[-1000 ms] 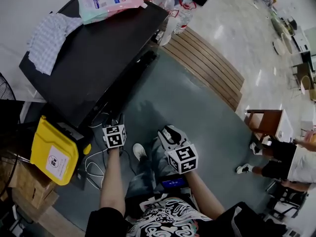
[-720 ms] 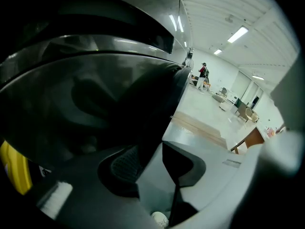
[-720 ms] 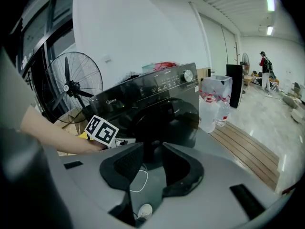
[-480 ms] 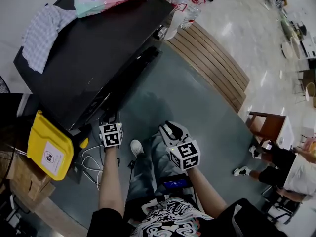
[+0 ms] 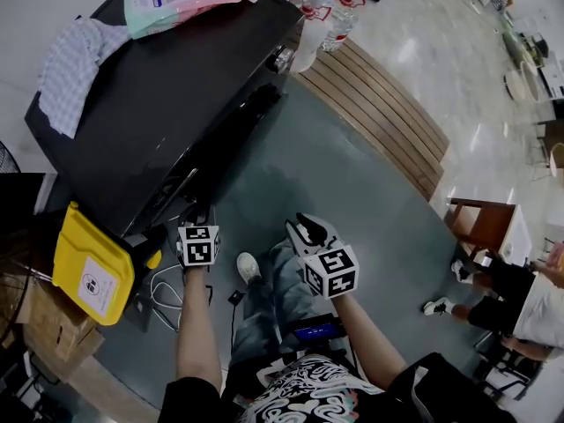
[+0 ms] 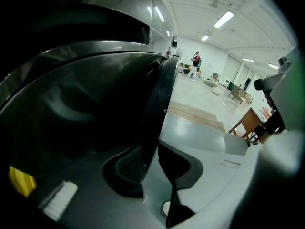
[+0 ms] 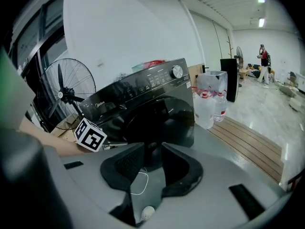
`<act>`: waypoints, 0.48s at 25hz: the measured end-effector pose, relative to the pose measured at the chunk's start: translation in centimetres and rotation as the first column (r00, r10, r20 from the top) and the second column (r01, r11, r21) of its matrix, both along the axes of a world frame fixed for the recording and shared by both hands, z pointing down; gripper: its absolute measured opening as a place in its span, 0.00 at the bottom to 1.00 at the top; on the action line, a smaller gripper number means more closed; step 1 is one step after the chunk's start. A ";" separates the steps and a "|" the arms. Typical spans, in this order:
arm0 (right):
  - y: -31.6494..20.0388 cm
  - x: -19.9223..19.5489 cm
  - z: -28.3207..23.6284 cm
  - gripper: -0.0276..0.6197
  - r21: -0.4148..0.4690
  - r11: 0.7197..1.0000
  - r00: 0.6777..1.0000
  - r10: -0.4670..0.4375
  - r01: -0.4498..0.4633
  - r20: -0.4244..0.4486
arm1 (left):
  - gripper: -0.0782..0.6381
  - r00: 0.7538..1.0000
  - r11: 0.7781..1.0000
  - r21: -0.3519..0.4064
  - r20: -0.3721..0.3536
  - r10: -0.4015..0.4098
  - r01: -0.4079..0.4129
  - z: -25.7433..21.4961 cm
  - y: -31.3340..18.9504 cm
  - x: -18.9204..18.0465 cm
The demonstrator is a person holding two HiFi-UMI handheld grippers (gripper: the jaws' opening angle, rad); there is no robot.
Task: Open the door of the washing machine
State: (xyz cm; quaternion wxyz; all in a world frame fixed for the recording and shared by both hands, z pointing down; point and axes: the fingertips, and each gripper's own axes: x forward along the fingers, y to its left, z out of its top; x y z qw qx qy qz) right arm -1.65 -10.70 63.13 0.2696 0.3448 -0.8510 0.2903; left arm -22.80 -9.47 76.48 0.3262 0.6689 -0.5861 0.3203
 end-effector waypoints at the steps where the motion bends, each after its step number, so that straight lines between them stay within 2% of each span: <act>1: -0.1 0.0 0.0 0.22 0.000 1.000 1.000 0.002 -0.002 0.000 | 0.23 1.000 1.000 -0.009 -0.003 0.014 -0.014 0.0 0.2 0.5; 7: -1.3 0.5 -0.1 0.22 0.005 1.000 1.000 0.028 -0.028 0.010 | 0.21 0.992 0.990 -0.075 -0.051 0.118 -0.122 0.0 2.3 5.5; 12: -2.9 -0.1 -0.3 0.22 0.015 0.999 0.999 0.048 -0.048 0.014 | 0.22 0.974 0.974 -0.078 -0.097 0.206 -0.214 -0.1 3.2 10.5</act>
